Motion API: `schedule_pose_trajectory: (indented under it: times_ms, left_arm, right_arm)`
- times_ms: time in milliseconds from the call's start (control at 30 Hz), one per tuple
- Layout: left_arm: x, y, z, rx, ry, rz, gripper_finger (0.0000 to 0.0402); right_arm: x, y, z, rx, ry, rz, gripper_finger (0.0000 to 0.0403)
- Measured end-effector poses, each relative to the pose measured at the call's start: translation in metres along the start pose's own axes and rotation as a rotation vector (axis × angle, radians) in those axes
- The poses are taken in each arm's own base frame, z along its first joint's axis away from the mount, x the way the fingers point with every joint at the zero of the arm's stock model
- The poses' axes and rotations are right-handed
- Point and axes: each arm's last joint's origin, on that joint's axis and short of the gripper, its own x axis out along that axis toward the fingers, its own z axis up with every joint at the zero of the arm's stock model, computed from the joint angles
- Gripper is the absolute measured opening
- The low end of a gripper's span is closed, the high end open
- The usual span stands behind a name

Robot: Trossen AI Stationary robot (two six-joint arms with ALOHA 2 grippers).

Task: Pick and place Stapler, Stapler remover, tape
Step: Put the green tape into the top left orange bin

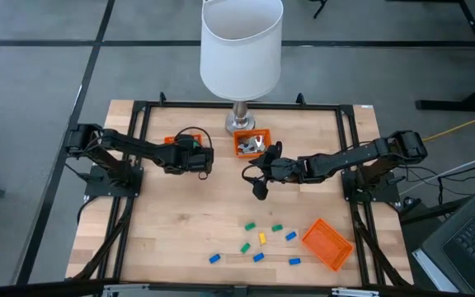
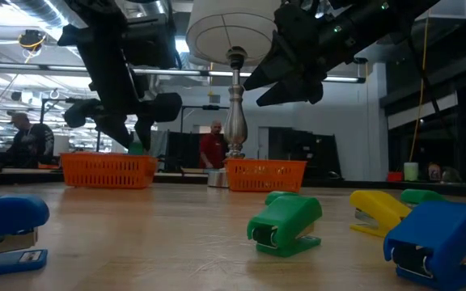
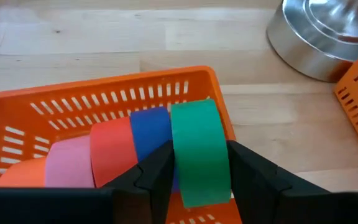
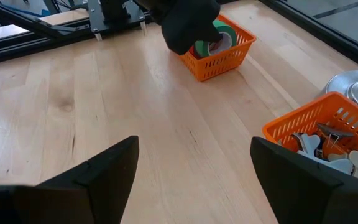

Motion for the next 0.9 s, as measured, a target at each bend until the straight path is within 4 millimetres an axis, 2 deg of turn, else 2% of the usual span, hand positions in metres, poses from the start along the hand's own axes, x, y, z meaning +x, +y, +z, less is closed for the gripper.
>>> schedule_pose_trajectory:
  times_ms: [467,700,900]
  left_arm:
    - [0.0,-0.001,-0.001,0.154,0.054,-0.017,0.0141]
    - [0.003,0.0,0.001,0.143,0.087,-0.016,0.0142]
    - [-0.003,-0.009,0.01,0.281,0.099,-0.047,0.016]
  right_arm:
    - [0.0,0.0,0.0,0.0,0.0,0.0,0.0313]
    - [0.0,0.0,0.0,0.0,0.0,0.0,0.0313]
    - [0.0,0.0,0.0,0.0,0.0,0.0,0.0313]
